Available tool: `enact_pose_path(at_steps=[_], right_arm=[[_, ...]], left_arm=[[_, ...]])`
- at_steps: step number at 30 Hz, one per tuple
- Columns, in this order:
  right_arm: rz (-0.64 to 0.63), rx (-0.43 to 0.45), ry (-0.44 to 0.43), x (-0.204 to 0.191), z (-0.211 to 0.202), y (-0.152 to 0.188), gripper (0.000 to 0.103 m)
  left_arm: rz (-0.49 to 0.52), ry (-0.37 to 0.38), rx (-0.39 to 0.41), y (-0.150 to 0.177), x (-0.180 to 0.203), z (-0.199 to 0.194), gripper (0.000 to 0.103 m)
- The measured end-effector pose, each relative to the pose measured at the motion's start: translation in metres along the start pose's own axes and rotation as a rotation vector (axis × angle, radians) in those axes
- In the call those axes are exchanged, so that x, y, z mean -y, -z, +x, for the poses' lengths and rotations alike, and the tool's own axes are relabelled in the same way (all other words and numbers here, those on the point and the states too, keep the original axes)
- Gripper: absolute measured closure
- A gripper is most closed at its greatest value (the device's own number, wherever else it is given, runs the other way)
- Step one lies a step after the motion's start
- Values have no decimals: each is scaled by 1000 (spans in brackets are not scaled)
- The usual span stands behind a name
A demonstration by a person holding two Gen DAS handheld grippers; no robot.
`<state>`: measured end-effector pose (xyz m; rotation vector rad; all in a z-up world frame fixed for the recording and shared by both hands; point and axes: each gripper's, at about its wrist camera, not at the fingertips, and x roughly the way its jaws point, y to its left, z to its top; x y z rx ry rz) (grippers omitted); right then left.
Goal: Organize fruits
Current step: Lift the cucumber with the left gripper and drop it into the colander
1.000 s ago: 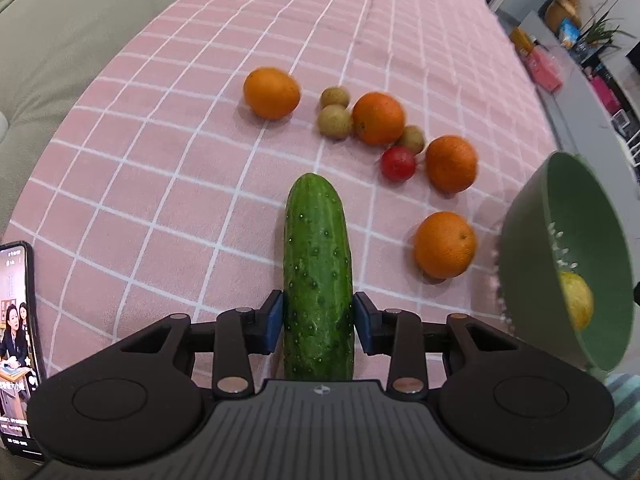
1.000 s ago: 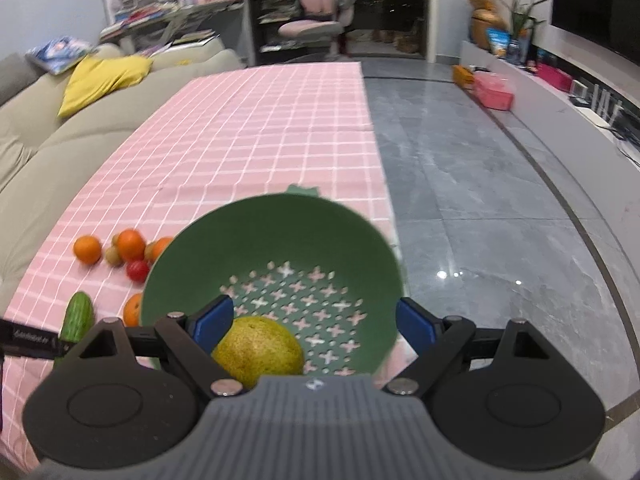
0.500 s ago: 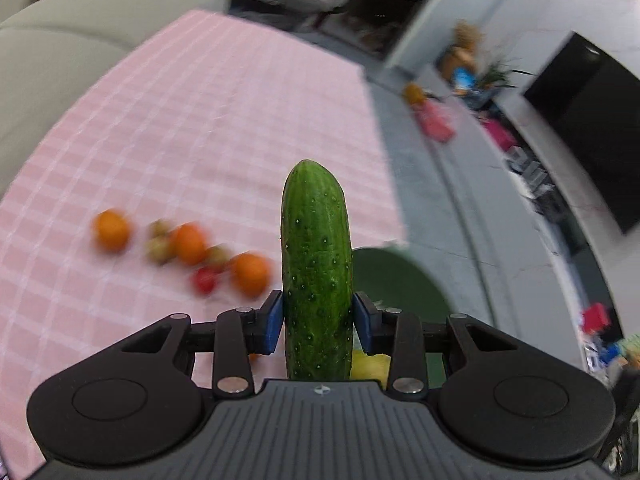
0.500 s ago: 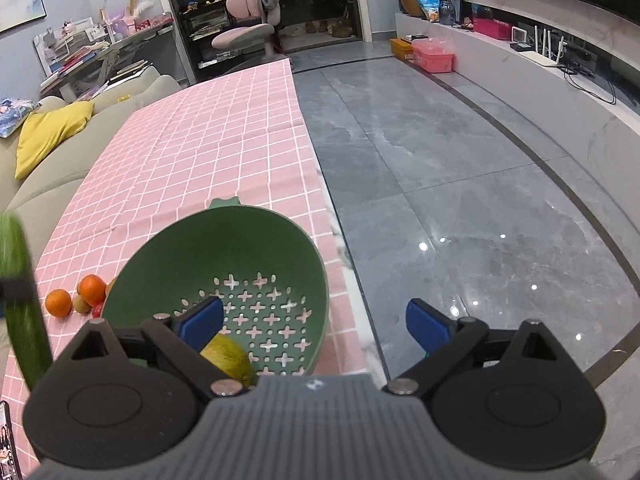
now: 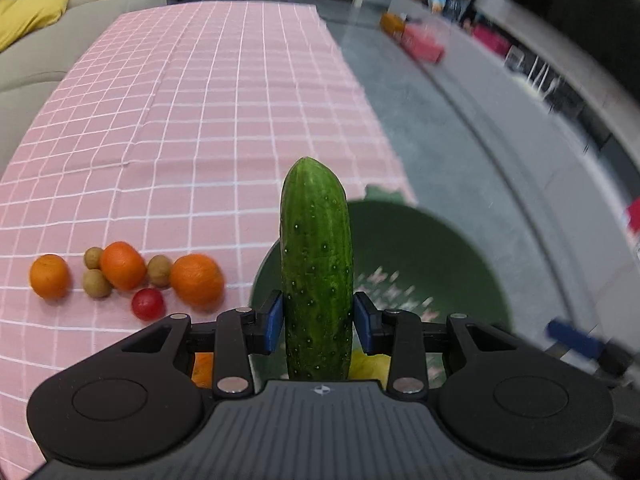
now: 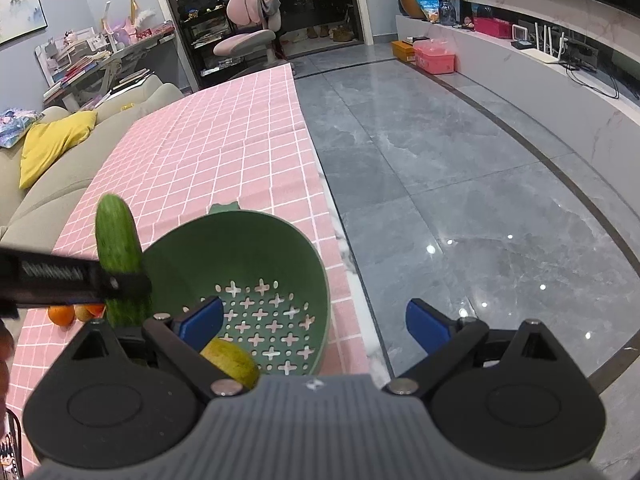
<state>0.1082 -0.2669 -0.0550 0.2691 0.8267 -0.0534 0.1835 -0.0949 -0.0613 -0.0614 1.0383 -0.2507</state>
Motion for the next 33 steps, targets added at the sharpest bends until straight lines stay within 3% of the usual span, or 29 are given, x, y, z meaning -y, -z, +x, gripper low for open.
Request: enact_pose_path(at_steps=[6,9,15,24,33], right_arm=[[-50,-12,-17,-10,8,1,9],[-73,-22,-16,-14,10,2,9],[-105,-28,-1,-19,9,4,9],[-159,29,7,-31,-7,4,9],[-298,96,-97,-75,-33,6,9]], left_arm=[[64,-30,-4,5,8,9,61],[50,-22,-34,6,5,12,61],[49,3,-23,8,-1,9,60],[-25,63,89,15,-28,-45,46],[-53,10,124,33,-63,-85,45]])
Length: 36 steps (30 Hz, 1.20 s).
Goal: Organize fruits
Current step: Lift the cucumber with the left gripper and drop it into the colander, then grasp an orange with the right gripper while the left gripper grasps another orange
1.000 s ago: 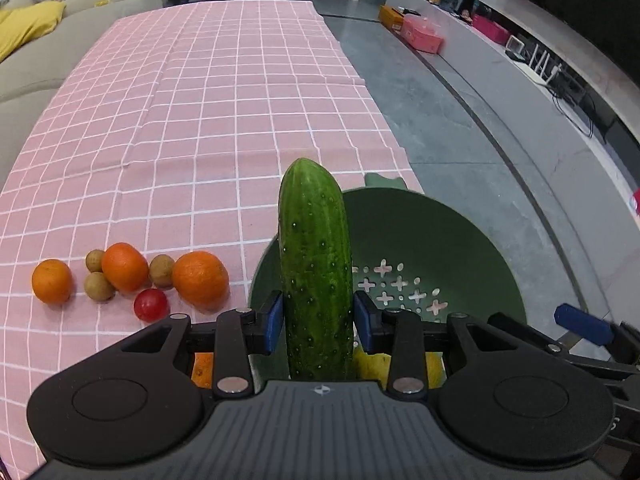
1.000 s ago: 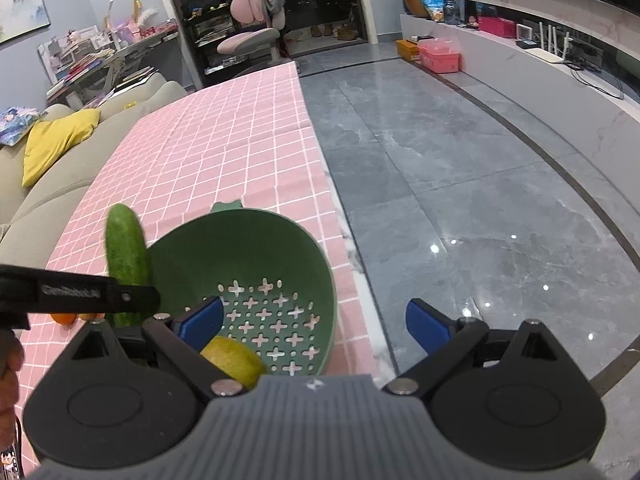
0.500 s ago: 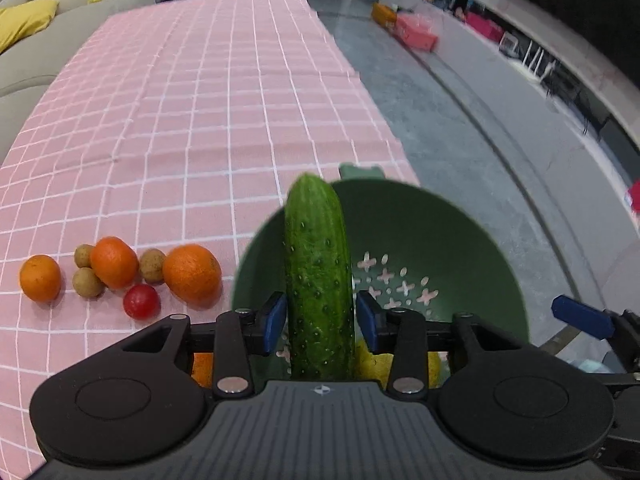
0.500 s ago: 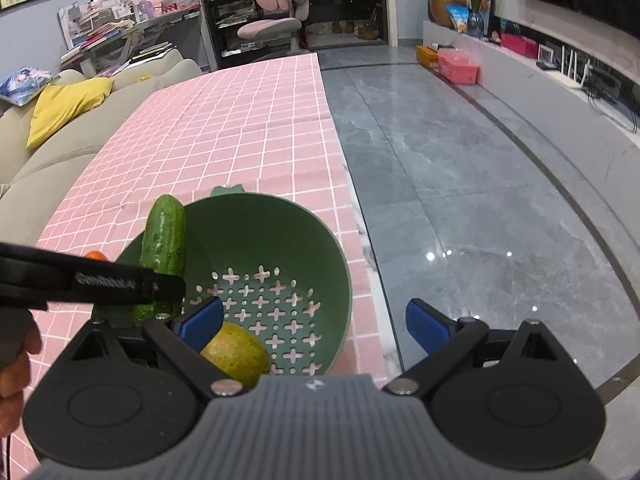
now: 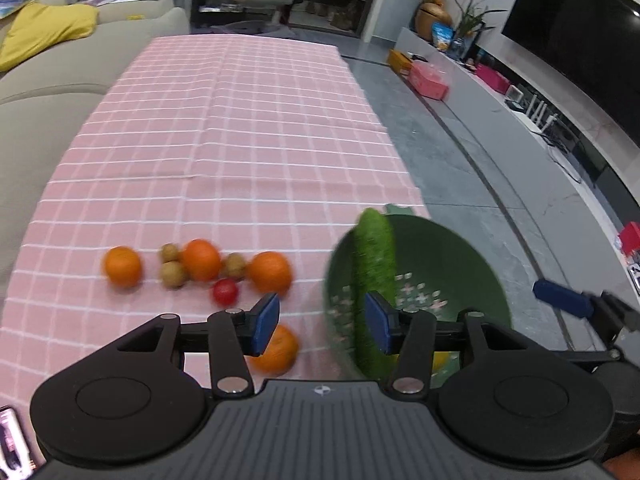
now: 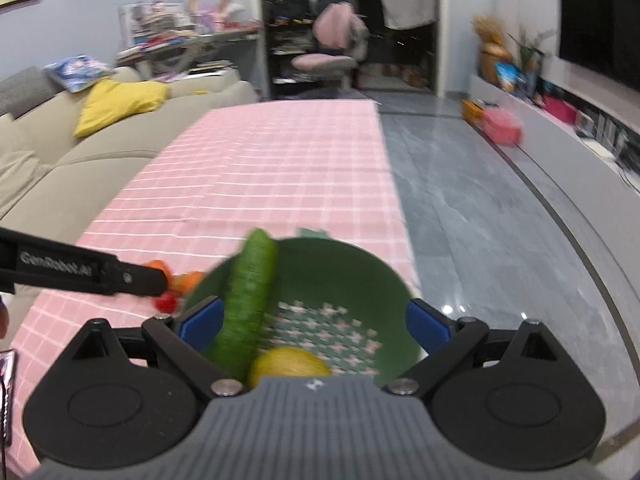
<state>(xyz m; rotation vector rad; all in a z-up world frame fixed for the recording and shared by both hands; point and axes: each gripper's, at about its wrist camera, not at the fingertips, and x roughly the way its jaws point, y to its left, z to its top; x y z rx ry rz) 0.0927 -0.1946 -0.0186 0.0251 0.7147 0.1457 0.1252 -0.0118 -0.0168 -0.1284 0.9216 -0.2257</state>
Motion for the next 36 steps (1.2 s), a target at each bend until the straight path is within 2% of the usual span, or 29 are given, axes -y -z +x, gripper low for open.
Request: enact_pose_path(at_steps=[5,8,10,15,17,26,36], right_arm=[[-115,10,-69,-36,-2,-7,17],[-204,10,-104,-58,0,-10,19],[-268,4,-124,-75,3,-11,28],[-426,-25,-178,-113,17,-12,34],[-484,-49,-193,-126,24,-10,42],[-723,-202,-207,-159,68,8,53],[-927,-345,-221,-167,114,15,54]], left_arm=[[-4,-38,12,11,-28,-12,45],[-41,-36,9,16,-47,-14,45],[-58,-30,13,18,-62,-16,45],[-77,-20,32,25,-92,-19,45],[-97,-18,31,26,-104,-18,45],[-94,-27,-34,35,-132,5,45],[-60,-30,-39,30,-142,29,45]])
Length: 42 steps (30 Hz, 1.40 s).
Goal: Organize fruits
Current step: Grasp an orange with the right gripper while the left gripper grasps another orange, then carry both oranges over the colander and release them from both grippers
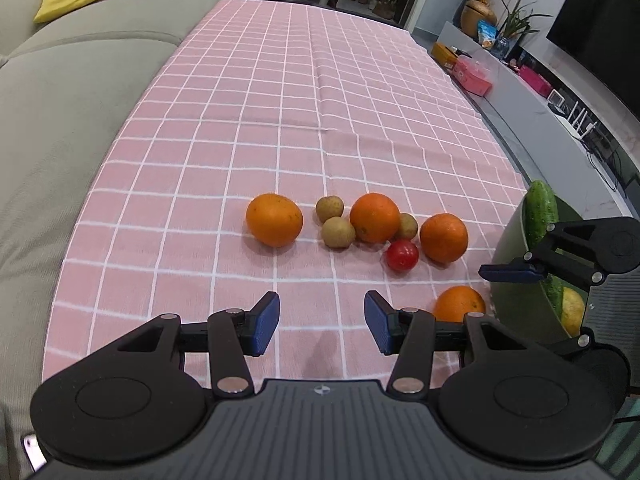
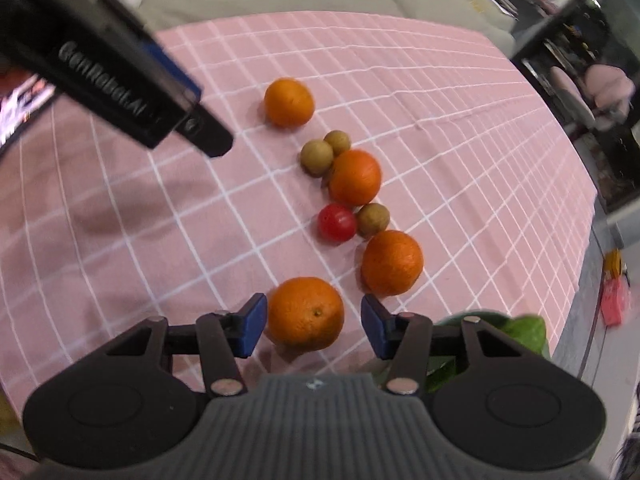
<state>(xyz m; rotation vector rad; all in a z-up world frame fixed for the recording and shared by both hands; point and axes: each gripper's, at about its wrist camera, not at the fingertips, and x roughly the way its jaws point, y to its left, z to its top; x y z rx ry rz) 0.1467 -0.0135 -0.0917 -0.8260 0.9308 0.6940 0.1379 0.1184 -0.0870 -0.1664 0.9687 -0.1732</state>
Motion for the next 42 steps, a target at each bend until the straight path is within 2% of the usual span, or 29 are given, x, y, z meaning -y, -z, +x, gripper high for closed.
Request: enact_pose_path(at_steps=[7,15,18,24,26,29,30,33,39,42], right_arm=[[-94,-64,-45,-2,12,-4,57],[-148,-89,-65,3,24,-7,59],[-89,-70,-89,12,18,-10,60],[83,10,-100,34,-8,-13,60],[143,32,-106,42,-17,-12,60],[219,60,-108,51,-28,-9,60],[239,68,-106,53,-30,-7,60],[298,85,-104,59,-38,-1,60],[402,127,-82,69,-57,11,60],[446,153,-60,73,-68,18,60]], left_arm=[[-15,-17,31,-12,-15,18,45],[58,-76,46,-19,-15,37,45],[90,-97,55,-21,-14,43,45],[75,-103,70,-31,-15,55,45],[72,-118,52,-33,-16,61,45],[68,-114,48,-33,-16,65,49],[66,-114,53,-33,-15,65,53],[67,-121,58,-33,-12,66,54],[30,-156,75,-33,-11,53,55],[0,-145,100,-35,-6,35,55]])
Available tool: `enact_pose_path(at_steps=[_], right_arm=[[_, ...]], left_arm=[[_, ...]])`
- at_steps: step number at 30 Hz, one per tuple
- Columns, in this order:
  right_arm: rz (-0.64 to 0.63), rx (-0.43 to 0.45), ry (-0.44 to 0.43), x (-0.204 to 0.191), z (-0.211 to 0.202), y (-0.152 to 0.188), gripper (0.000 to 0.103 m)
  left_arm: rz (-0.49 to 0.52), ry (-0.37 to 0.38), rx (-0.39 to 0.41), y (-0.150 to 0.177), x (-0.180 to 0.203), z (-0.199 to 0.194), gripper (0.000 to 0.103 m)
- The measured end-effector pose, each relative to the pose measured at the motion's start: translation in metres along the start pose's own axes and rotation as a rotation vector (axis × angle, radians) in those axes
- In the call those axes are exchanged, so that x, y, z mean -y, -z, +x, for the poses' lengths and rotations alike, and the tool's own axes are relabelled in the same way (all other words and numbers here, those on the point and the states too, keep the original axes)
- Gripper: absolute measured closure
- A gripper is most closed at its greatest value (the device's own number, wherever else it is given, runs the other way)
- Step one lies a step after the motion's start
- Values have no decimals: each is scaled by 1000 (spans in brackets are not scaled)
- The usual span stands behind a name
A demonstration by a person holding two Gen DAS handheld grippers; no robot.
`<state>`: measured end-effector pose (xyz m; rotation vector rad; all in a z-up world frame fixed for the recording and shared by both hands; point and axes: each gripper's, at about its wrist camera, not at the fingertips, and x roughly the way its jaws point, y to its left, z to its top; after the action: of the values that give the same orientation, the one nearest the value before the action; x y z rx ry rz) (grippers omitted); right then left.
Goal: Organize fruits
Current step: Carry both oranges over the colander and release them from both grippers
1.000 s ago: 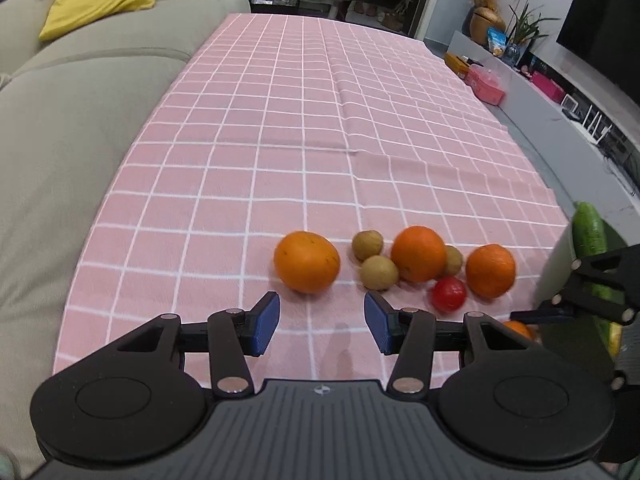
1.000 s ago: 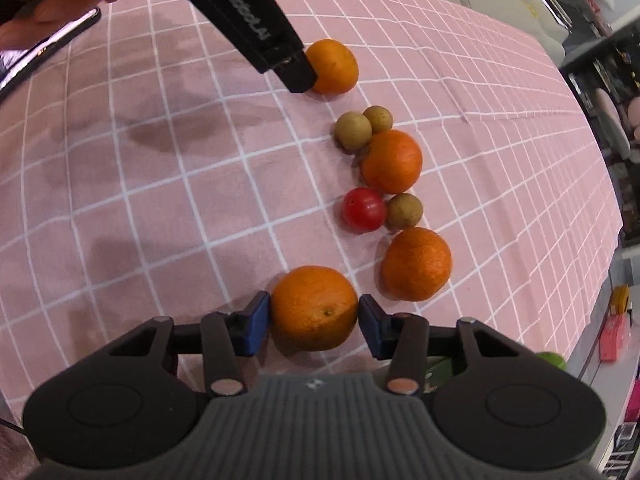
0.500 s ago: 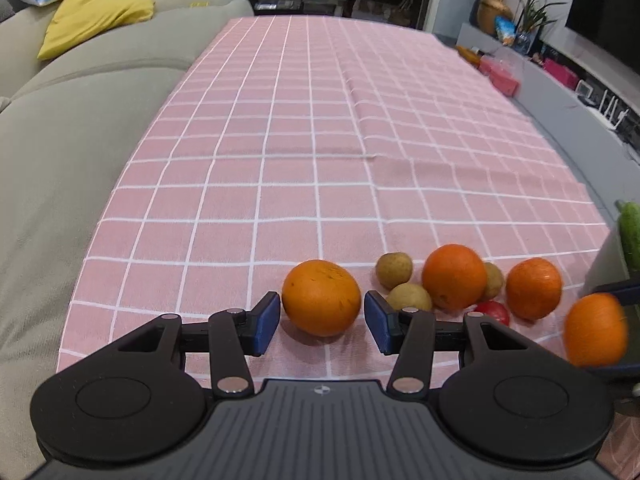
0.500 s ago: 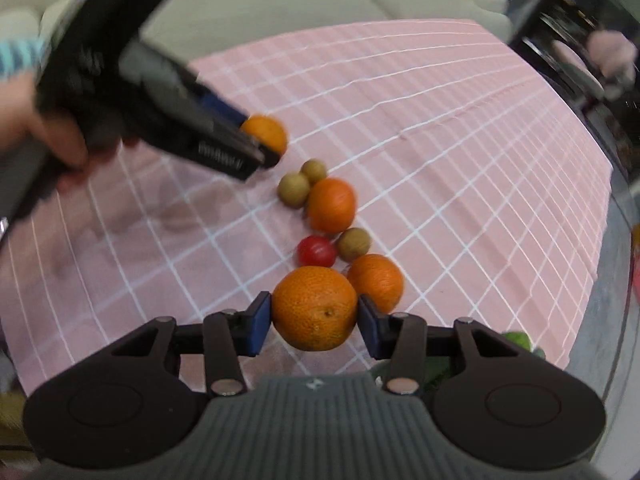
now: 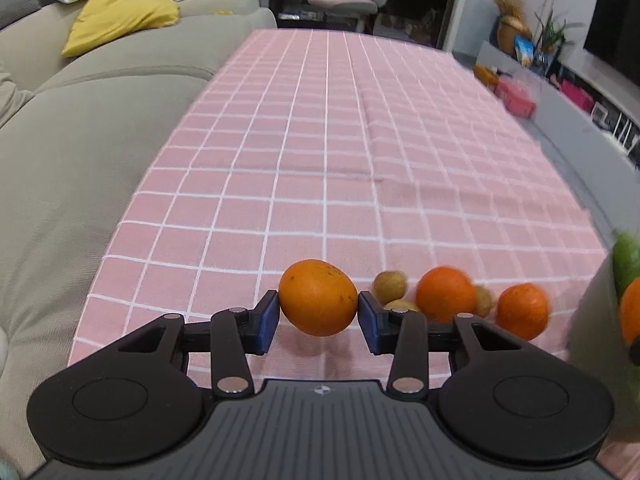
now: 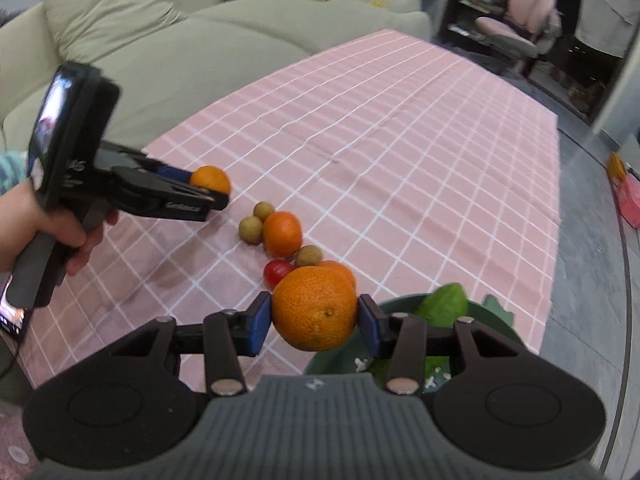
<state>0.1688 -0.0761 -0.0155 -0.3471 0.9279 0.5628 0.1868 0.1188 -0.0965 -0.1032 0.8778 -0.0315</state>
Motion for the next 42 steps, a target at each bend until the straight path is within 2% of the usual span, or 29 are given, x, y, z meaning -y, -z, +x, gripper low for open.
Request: enact_pose_path(at_steps=[5,8,12,16,20,30,34,42], right_arm=[[58,48,36,6,-20,9,60],[81,69,62,9,-33,17,60],[94,80,98,13,-49,28,60],[99,81,130,21,-64,43,60],[112,63,154,34,-71,58,60],[112,-19,180,71,-55,85,60],[73,-55,182,80,-41,89,60],[20,-101,157,92,-12,91,60]], left_arm=[[33,31,52,-7,23,-40,55],[28,102,69,-11,38,-62,55],[38,213,58,-11,63,-83,55],[95,310,50,-10,95,-100,55],[140,379,-8,-7,123,-100,55],[239,436,-140,1,182,-71,55],[263,436,-193,3,195,-53,55],[296,415,-236,7,204,-28,55]])
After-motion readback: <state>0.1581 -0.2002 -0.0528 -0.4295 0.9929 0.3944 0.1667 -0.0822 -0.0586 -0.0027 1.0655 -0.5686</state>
